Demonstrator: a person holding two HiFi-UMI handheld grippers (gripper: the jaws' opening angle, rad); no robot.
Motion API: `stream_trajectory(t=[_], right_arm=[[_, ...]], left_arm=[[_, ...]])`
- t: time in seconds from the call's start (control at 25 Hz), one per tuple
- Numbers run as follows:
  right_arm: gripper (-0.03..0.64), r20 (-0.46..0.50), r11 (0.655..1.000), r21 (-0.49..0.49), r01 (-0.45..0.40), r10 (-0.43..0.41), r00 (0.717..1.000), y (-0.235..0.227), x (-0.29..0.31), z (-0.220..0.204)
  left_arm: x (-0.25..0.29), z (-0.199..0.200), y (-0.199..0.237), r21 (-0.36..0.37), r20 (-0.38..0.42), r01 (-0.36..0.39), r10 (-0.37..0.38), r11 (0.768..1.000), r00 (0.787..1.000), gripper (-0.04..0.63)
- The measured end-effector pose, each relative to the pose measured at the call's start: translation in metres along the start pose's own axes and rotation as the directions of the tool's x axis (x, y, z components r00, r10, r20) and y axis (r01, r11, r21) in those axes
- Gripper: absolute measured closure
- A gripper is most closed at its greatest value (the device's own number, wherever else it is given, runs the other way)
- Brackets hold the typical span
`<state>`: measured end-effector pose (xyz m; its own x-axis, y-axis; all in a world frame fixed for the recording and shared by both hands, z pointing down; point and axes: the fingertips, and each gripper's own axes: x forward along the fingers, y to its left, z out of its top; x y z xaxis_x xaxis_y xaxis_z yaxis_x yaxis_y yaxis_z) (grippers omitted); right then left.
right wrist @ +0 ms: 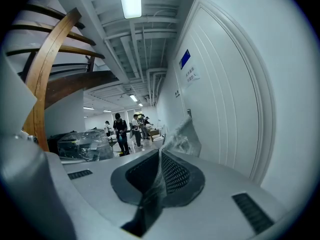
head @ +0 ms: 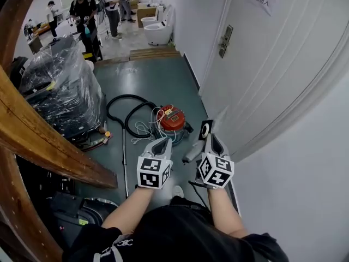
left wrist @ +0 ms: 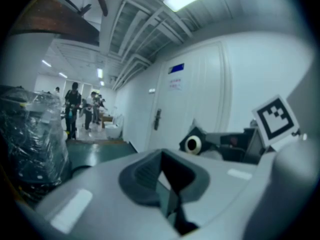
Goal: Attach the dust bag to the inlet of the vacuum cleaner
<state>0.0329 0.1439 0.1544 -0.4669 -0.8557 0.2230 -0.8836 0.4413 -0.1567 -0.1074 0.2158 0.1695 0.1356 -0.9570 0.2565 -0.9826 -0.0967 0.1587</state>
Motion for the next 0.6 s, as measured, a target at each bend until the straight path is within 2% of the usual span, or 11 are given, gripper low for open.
stream_trajectory(t=[0.24,0.6], right_arm=[[0.606,-0.026,1.000,0.023,0.004,-0.004,1.000,-0.028,0.038,0.001],[0.606,-0.068,0.999,0.034,-0.002,0.005,0.998,-0.081,0.083,0.007]], left_arm=[[0.048,0.006,-0.001,0.013,-0.033,0.001,-0.001,1.000,0.999,0.595],[0.117,0.021,-0.026,0.030,-0.054,0.006,-0.004,1.000,0.999,0.595]])
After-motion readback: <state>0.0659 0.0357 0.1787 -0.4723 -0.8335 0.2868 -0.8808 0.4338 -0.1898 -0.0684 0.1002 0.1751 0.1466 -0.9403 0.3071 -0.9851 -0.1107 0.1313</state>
